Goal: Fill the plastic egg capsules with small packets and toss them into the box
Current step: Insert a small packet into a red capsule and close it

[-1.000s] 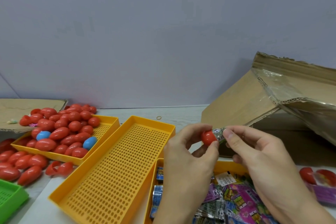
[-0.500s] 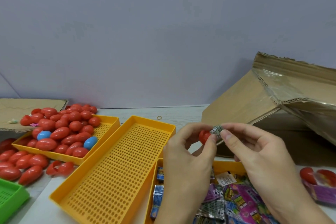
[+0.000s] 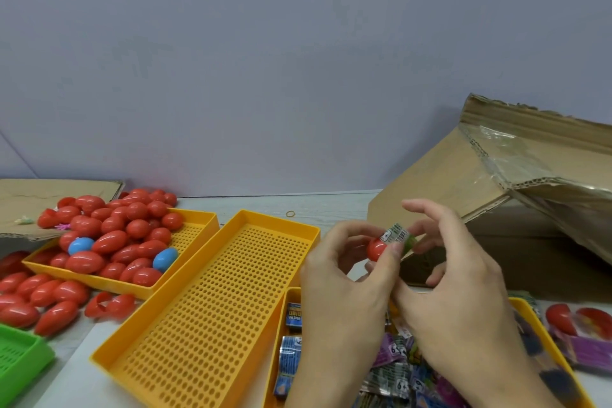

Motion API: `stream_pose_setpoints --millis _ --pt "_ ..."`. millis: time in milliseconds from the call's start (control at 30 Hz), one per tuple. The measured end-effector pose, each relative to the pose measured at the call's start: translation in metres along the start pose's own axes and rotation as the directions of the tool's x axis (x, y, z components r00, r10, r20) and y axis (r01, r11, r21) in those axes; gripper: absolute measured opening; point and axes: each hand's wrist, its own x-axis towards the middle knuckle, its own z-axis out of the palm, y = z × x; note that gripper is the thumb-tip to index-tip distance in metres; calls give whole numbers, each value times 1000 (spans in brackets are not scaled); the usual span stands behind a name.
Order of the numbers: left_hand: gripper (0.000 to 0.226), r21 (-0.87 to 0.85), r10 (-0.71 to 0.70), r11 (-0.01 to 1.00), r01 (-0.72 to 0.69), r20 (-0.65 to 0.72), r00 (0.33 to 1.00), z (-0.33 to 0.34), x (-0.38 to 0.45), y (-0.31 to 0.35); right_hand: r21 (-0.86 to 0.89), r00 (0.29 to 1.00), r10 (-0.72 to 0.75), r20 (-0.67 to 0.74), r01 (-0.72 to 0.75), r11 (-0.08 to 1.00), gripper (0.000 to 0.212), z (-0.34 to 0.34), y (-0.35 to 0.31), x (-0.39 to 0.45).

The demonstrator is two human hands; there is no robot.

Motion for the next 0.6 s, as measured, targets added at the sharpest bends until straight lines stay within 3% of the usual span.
stream_pose_setpoints --millis 300,600 --pt "18 -19 -65 998 64 -21 998 2 0 -2 25 1000 -30 -2 30 999 68 0 2 -2" --pt "20 -21 -85 996 86 42 995 4 0 -7 68 996 -81 27 79 995 75 1 4 -2"
